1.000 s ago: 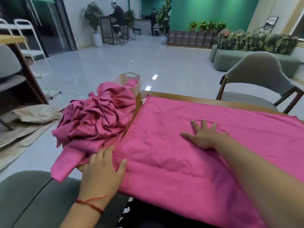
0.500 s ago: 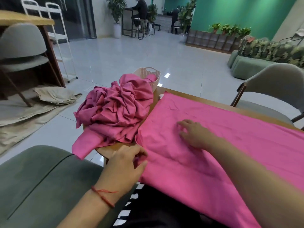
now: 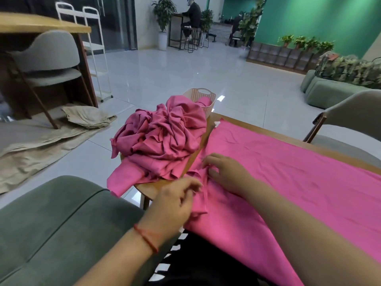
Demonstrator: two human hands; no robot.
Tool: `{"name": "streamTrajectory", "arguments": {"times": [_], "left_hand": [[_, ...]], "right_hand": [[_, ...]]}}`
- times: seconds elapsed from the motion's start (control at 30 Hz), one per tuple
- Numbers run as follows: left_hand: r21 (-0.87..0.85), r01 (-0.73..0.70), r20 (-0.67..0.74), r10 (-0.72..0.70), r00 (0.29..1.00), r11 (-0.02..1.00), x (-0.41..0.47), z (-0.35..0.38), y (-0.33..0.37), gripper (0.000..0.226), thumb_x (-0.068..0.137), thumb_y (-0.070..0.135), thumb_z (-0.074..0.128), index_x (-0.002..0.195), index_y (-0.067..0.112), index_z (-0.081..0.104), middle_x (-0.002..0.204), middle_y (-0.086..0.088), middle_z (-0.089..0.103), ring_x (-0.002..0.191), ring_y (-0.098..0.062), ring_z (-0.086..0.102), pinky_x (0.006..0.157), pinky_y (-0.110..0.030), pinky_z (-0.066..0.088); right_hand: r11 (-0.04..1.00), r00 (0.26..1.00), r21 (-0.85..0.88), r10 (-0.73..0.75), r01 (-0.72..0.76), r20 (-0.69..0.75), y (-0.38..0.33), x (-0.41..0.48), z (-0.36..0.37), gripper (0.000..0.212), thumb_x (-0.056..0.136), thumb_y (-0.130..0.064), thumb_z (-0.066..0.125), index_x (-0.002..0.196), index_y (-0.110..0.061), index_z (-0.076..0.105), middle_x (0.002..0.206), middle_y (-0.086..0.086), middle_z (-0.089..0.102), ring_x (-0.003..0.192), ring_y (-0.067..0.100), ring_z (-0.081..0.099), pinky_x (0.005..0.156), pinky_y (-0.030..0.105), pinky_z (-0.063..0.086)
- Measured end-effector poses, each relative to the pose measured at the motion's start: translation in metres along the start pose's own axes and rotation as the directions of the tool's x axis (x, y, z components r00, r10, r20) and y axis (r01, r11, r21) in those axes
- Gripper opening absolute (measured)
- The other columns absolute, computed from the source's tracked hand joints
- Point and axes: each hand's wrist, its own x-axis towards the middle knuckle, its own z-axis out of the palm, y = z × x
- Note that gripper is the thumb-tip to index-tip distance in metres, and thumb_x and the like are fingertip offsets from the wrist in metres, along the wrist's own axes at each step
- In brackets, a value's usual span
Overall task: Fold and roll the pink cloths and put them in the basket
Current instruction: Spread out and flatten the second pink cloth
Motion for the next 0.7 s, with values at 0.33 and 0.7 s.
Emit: {"name": "streamTrajectory", "arguments": {"times": [0.33,0.7], "left_hand": [[0.329,-0.066,0.331,-0.05,0.942,0.942,0.084,-0.013,-0.033,0.051,0.098,0.009,0.059,0.143,0.034,0.061,0.138,0.006,0.065,0.121,-0.009,0.06,0.113,-0.032,0.045],[0.171,-0.151,0.199,0.116,0.973,0.974,0.073,-0.015,-0.044,0.022,0.096,0.009,0.066,0.106,0.025,0.078,0.11,0.016,0.069,0.107,-0.002,0.065,0.1,-0.029,0.051]], "right_hand": [[0.973,0.987,0.206,0.124,-0.101,-0.099,0.007,-0.017,0.01,0.033,0.093,-0.005,0.058,0.115,-0.028,0.067,0.112,-0.012,0.073,0.098,0.013,0.067,0.091,0.033,0.053],[0.838,0.838,-0.092,0.543,-0.538,0.047,0.052,-0.02,-0.02,0.062,0.095,-0.045,0.041,0.156,-0.036,0.041,0.167,0.001,0.038,0.148,0.03,0.042,0.123,0.054,0.035]]}}
